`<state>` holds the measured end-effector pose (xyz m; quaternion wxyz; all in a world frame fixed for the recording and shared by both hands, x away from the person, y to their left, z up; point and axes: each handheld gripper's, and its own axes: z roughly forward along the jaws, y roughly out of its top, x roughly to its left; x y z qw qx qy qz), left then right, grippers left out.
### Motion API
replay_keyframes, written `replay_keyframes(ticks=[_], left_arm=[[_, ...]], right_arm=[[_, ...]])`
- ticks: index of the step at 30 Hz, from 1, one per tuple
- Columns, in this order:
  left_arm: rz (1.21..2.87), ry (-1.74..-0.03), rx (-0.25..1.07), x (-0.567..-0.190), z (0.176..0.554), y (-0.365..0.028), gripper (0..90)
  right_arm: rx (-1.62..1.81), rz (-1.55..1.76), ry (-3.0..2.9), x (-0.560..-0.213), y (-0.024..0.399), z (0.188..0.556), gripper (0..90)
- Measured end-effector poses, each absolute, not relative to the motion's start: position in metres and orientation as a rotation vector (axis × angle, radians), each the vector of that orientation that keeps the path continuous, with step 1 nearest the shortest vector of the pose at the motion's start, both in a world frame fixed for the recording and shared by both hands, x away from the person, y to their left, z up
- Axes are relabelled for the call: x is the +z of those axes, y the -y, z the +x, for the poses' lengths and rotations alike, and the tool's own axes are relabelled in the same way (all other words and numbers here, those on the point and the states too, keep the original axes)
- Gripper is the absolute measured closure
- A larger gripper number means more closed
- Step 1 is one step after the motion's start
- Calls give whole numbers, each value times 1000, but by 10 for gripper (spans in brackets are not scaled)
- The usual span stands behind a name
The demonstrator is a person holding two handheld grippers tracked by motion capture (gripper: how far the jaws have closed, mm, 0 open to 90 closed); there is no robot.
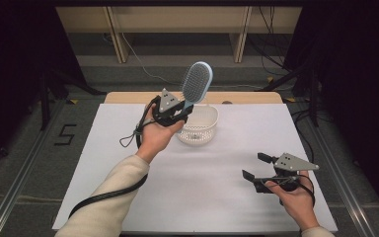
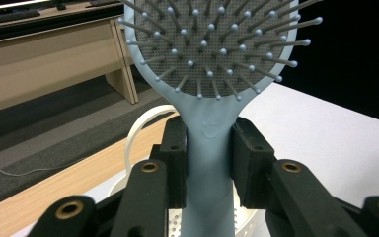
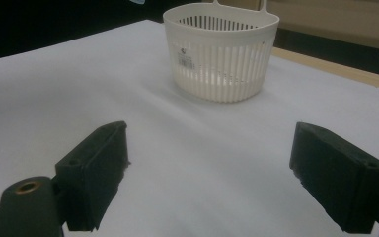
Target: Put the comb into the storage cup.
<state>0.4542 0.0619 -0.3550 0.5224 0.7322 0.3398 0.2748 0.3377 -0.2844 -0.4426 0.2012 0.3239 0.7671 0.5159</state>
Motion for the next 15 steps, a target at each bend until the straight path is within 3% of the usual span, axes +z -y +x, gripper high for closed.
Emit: replay_keyframes(ticks=[15], left_arm=[[1750,-813,657,-357,459,-61,697]], right_arm=[[1440,908,-2145,-443,284,338,155]])
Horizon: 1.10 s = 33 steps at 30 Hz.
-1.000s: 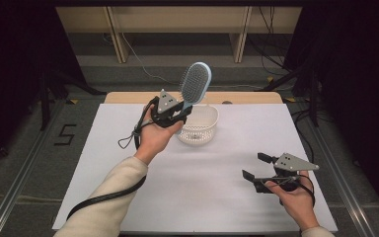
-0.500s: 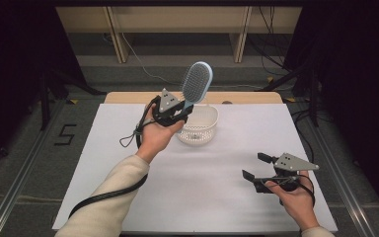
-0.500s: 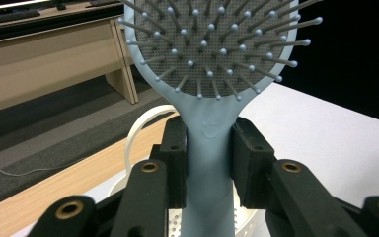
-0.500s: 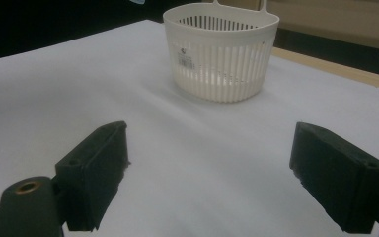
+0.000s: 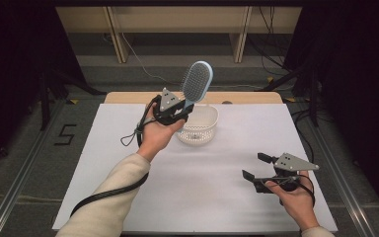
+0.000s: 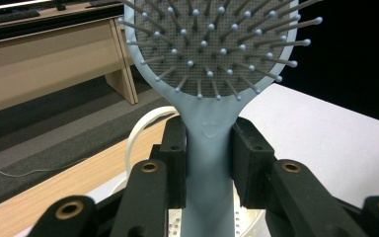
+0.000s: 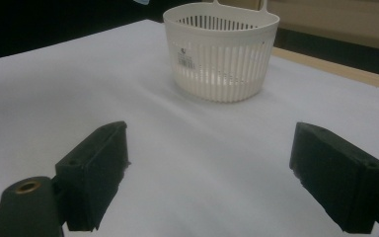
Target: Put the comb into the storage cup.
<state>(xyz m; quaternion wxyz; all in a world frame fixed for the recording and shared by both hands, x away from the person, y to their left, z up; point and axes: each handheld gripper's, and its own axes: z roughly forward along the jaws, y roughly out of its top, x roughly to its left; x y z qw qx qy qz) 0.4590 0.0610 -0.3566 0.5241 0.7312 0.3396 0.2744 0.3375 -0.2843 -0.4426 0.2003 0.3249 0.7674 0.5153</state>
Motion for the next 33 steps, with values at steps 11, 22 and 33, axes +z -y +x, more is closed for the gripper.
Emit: replay_keyframes(ticks=[11,22,33], left_arm=[[1750,-818,653,-358,462,-60,697],[1750,-819,659,-359,465,-61,697],[1747,-826,660,-361,467,-61,697]], right_arm=[[1443,907,-2144,-443,284,338,155],[1440,908,-2145,-443,284,338,155],[1441,908,-2145,-443,284,338,155]])
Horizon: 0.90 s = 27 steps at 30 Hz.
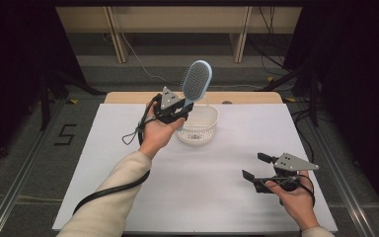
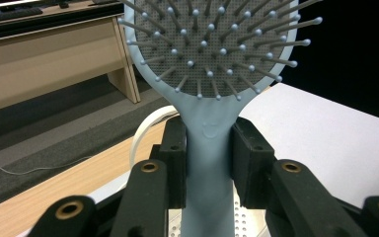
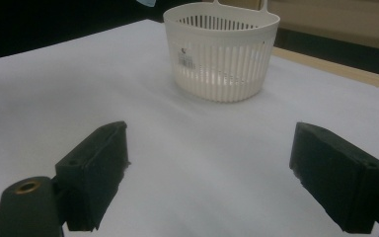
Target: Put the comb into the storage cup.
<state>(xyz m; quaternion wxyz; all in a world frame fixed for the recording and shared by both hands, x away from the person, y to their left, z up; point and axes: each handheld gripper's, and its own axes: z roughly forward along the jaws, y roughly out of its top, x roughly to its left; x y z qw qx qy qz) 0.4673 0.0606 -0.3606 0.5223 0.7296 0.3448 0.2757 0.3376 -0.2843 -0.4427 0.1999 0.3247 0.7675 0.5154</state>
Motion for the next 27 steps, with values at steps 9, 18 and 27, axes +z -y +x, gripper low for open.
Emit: replay_keyframes(ticks=[9,18,27], left_arm=[[1747,-818,663,-360,469,-59,697],[1746,-821,659,-359,472,-57,697],[1751,-809,666,-356,475,-56,697]], right_arm=[[1440,907,-2146,-443,284,338,155],[1439,905,-2146,-443,284,338,155],[1440,905,-2147,-443,284,338,155]])
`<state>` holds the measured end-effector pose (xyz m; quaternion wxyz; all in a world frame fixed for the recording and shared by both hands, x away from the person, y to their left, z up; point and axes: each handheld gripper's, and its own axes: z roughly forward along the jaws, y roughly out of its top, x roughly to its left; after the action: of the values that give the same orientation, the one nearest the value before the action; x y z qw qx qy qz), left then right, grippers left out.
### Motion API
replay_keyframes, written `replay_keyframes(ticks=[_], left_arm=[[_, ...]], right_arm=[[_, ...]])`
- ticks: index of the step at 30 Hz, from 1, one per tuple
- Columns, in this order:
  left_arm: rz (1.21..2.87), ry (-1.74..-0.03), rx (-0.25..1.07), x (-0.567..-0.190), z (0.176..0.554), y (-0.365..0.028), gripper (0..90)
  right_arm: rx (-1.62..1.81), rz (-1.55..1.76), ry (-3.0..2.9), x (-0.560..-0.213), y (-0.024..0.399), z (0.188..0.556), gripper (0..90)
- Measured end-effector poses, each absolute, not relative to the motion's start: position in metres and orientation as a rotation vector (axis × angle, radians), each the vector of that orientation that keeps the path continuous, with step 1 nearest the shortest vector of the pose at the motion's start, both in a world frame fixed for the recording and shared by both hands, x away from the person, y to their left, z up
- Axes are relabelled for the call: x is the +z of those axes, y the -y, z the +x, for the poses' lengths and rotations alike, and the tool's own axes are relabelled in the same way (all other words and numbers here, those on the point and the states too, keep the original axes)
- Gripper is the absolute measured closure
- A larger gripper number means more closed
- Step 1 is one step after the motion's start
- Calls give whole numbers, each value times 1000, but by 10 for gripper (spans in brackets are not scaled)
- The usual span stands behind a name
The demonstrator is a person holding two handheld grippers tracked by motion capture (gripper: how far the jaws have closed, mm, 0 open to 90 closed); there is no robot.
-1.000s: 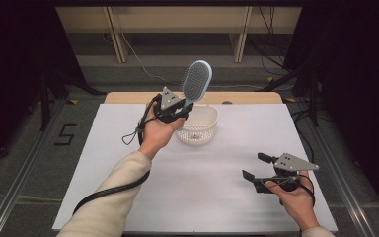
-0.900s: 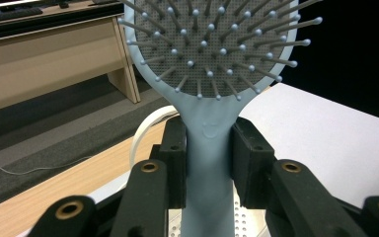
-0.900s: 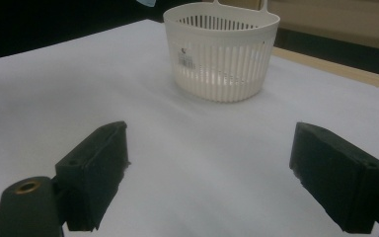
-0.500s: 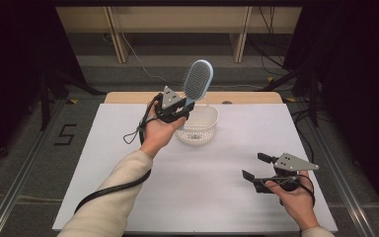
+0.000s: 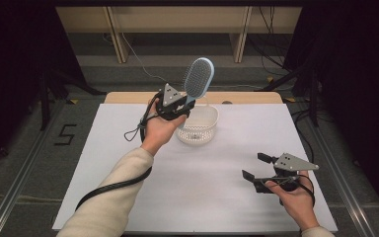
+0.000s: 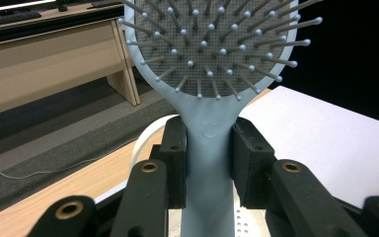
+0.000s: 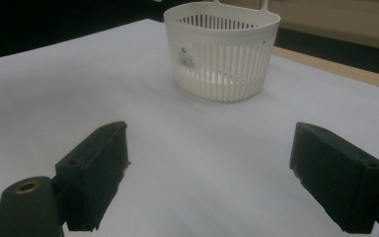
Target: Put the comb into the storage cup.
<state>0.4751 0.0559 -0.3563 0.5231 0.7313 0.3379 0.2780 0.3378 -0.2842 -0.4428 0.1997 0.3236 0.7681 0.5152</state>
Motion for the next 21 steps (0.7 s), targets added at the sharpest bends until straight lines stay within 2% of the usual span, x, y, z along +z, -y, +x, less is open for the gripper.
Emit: replay_keyframes(ticks=[21], left_arm=[[1751,-802,674,-357,481,-54,697]], right_arm=[[1443,906,-2147,-443,284,338,155]])
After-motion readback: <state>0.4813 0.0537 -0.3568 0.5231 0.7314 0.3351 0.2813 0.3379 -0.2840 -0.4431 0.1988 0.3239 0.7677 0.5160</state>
